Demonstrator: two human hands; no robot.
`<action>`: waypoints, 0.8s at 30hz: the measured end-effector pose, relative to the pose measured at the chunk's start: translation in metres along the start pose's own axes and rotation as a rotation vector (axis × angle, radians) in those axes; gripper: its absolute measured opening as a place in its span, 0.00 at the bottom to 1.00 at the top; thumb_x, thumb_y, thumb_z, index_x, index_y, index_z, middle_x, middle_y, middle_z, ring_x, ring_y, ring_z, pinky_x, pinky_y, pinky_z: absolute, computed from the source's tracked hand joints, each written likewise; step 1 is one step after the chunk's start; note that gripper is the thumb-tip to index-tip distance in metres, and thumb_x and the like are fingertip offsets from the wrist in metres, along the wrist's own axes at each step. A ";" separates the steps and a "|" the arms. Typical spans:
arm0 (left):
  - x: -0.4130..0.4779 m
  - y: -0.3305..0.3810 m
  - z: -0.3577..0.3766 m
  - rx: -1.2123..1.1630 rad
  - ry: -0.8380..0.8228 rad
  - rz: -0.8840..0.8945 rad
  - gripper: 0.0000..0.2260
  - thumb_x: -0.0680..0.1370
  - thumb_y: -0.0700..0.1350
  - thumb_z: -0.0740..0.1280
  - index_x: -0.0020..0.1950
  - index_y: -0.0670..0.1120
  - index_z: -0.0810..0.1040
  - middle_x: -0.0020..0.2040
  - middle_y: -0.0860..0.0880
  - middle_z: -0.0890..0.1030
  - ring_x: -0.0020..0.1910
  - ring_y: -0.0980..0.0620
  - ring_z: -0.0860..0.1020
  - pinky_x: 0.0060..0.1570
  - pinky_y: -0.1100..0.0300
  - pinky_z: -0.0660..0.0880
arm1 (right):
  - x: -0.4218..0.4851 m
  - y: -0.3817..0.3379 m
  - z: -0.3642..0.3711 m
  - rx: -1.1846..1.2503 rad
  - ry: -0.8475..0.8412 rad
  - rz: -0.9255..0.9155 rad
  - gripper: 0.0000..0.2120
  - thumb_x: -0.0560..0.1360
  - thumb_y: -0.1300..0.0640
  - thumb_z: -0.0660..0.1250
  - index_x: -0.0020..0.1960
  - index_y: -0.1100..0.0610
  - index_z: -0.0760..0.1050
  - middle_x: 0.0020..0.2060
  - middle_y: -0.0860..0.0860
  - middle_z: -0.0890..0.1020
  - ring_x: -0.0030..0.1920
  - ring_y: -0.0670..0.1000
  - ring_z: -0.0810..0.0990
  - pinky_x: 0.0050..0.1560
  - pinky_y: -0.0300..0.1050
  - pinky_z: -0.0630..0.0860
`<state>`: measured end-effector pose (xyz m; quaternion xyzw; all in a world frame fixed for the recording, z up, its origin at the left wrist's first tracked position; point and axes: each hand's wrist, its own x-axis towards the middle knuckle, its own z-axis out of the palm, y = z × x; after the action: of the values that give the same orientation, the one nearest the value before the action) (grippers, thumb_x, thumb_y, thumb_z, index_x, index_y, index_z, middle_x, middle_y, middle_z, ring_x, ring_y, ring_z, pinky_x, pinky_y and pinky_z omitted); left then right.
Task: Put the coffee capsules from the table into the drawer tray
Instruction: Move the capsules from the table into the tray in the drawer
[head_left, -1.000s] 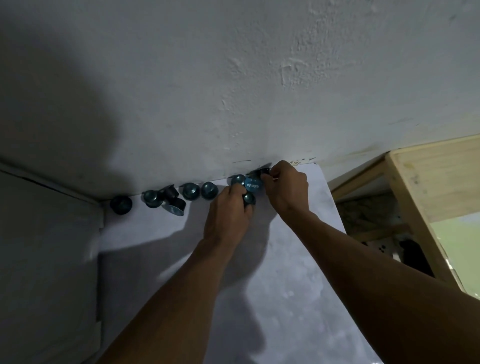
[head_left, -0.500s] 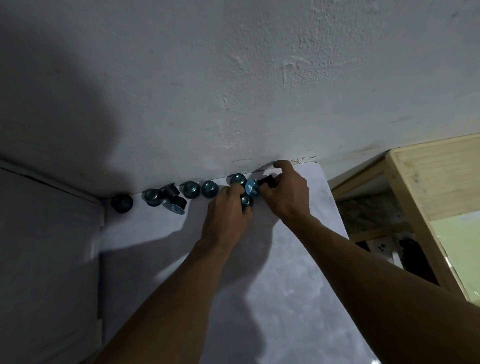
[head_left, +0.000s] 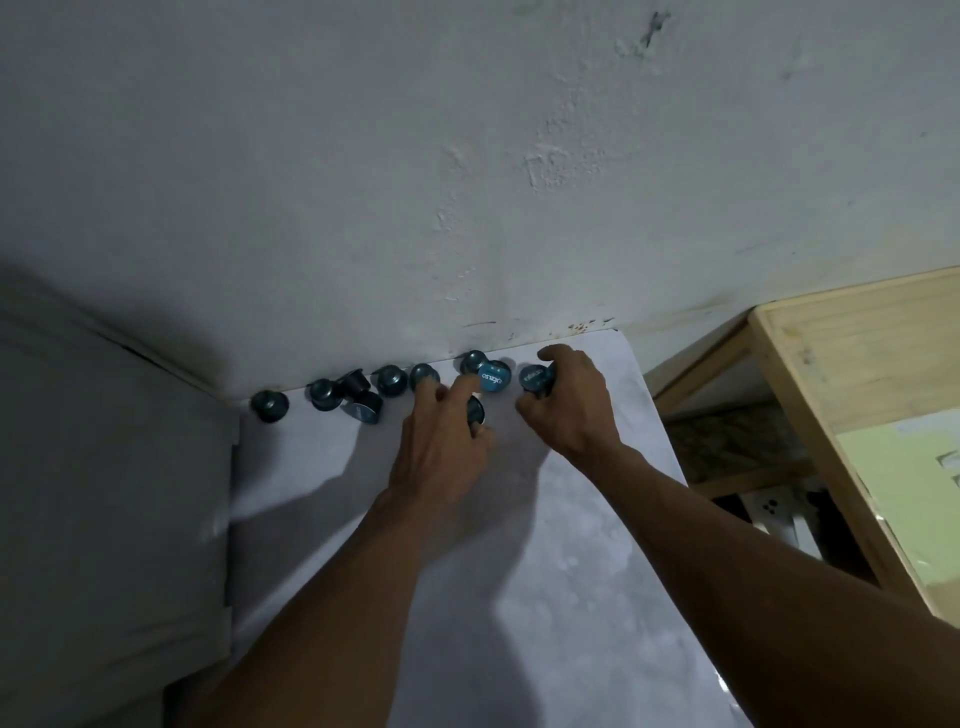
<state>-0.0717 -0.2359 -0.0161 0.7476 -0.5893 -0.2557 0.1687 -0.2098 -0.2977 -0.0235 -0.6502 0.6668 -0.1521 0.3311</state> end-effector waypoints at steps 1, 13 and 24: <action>-0.007 0.002 -0.005 0.001 0.018 0.008 0.15 0.73 0.43 0.66 0.60 0.49 0.73 0.57 0.45 0.69 0.50 0.43 0.75 0.45 0.56 0.72 | -0.007 -0.002 -0.004 -0.011 -0.002 -0.022 0.25 0.70 0.58 0.71 0.65 0.58 0.71 0.59 0.56 0.75 0.56 0.55 0.76 0.53 0.41 0.70; -0.103 0.022 -0.060 -0.030 0.144 0.179 0.13 0.70 0.43 0.69 0.53 0.48 0.71 0.49 0.46 0.77 0.47 0.44 0.75 0.42 0.56 0.69 | -0.129 -0.036 -0.044 -0.093 0.127 -0.201 0.23 0.70 0.61 0.69 0.65 0.53 0.73 0.57 0.54 0.77 0.54 0.54 0.77 0.53 0.42 0.72; -0.197 0.008 -0.091 -0.038 0.121 0.303 0.21 0.71 0.43 0.73 0.63 0.51 0.75 0.58 0.48 0.74 0.55 0.48 0.75 0.54 0.58 0.70 | -0.260 -0.045 -0.049 -0.117 0.241 -0.230 0.22 0.71 0.56 0.71 0.64 0.52 0.73 0.57 0.53 0.77 0.54 0.52 0.77 0.53 0.40 0.72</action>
<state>-0.0599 -0.0517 0.0985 0.6608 -0.6791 -0.1928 0.2548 -0.2236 -0.0624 0.1045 -0.7174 0.6304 -0.2269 0.1906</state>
